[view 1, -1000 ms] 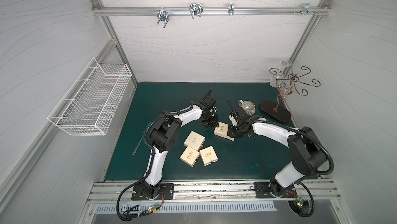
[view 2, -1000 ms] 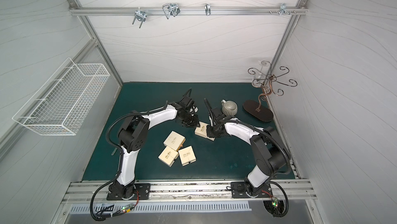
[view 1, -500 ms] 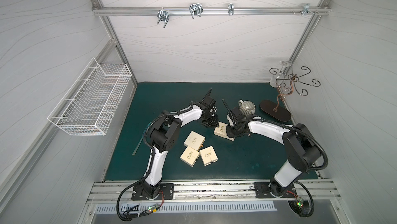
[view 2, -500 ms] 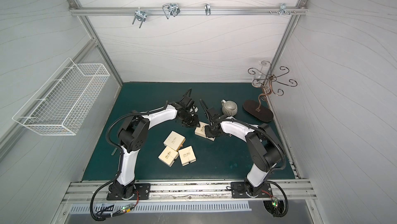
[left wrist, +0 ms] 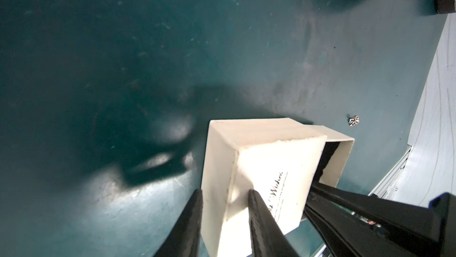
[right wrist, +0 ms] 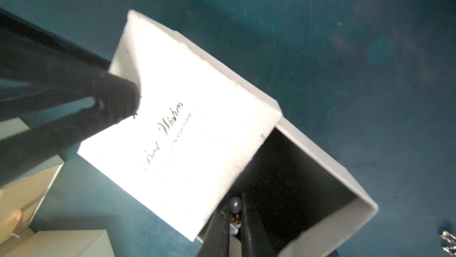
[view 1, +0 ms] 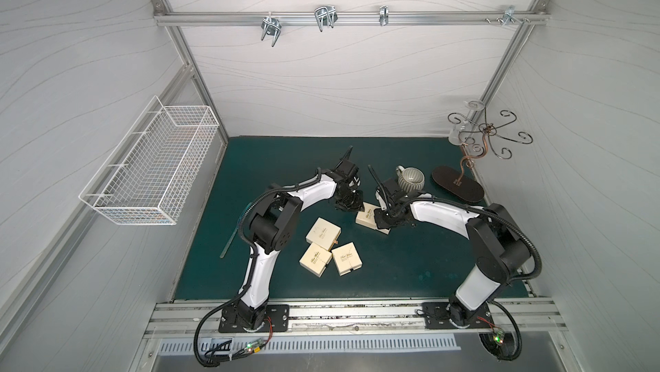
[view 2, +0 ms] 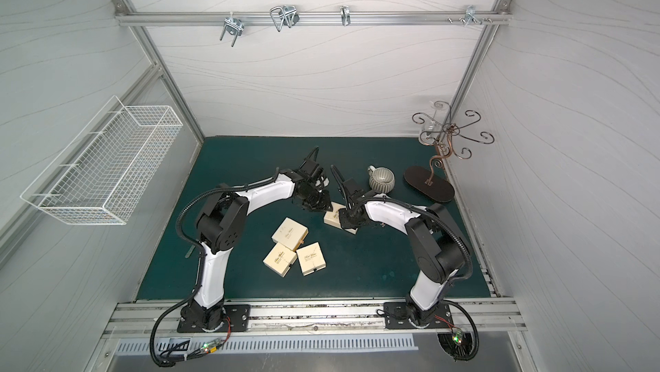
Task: Take out the earrings from the drawer-style jewelry box
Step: Pick up the earring from the drawer.
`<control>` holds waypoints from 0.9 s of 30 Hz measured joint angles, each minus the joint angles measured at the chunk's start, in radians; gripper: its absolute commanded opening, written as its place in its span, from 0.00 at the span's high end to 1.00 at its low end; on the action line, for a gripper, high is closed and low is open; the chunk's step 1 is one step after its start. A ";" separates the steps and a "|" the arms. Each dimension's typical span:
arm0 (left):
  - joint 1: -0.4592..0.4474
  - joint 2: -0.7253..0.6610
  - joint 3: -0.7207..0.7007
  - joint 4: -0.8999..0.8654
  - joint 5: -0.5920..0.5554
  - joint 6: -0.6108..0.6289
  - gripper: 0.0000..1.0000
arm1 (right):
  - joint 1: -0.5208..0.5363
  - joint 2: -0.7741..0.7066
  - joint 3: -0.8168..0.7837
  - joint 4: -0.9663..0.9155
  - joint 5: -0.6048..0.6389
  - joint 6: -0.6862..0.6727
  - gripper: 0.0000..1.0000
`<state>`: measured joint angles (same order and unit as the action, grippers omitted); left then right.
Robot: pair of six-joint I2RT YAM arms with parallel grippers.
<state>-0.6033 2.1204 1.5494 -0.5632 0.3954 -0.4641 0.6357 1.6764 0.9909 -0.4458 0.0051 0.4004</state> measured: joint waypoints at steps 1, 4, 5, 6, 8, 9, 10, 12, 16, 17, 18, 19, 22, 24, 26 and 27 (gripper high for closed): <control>0.000 0.000 0.001 -0.004 -0.001 0.000 0.66 | -0.012 -0.011 -0.013 0.011 -0.015 0.005 0.91; 0.000 0.000 0.002 -0.006 -0.003 0.000 0.67 | -0.063 -0.060 -0.066 0.045 -0.074 0.035 0.91; -0.001 0.001 0.002 -0.006 -0.003 0.000 0.67 | -0.084 -0.077 -0.086 0.055 -0.092 0.047 0.91; -0.001 0.001 0.002 -0.007 -0.003 0.000 0.67 | -0.104 -0.093 -0.104 0.066 -0.109 0.058 0.91; -0.001 0.001 0.003 -0.007 -0.003 0.000 0.67 | -0.146 -0.124 -0.139 0.087 -0.146 0.080 0.91; -0.001 0.001 0.003 -0.007 -0.003 0.000 0.67 | -0.162 -0.135 -0.153 0.095 -0.161 0.089 0.91; -0.001 0.001 0.003 -0.008 -0.004 0.000 0.67 | -0.180 -0.145 -0.166 0.101 -0.176 0.099 0.91; -0.001 0.001 0.004 -0.008 -0.004 0.001 0.67 | -0.207 -0.159 -0.186 0.112 -0.203 0.113 0.91; -0.001 0.002 0.005 -0.013 -0.005 0.001 0.67 | -0.222 -0.180 -0.206 0.133 -0.247 0.133 0.91; -0.001 0.002 0.006 -0.014 -0.005 0.002 0.67 | -0.223 -0.183 -0.207 0.137 -0.256 0.135 0.90; -0.002 0.002 0.006 -0.014 -0.006 0.002 0.67 | -0.223 -0.185 -0.207 0.142 -0.262 0.136 0.90; -0.002 0.002 0.006 -0.014 -0.007 0.003 0.67 | -0.223 -0.187 -0.207 0.148 -0.271 0.139 0.90; -0.002 0.002 0.006 -0.014 -0.007 0.005 0.67 | -0.223 -0.187 -0.206 0.155 -0.282 0.146 0.90; -0.002 0.002 0.007 -0.014 -0.008 0.005 0.67 | -0.223 -0.188 -0.206 0.155 -0.285 0.150 0.90; -0.004 0.002 0.008 -0.014 -0.011 0.006 0.67 | -0.223 -0.192 -0.205 0.154 -0.285 0.151 0.91; -0.004 0.002 0.008 -0.014 -0.012 0.006 0.67 | -0.223 -0.196 -0.205 0.154 -0.284 0.152 0.91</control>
<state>-0.6071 2.1227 1.5574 -0.5777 0.3836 -0.4580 0.4126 1.4803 0.7860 -0.2913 -0.2790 0.5526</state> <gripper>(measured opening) 0.335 0.099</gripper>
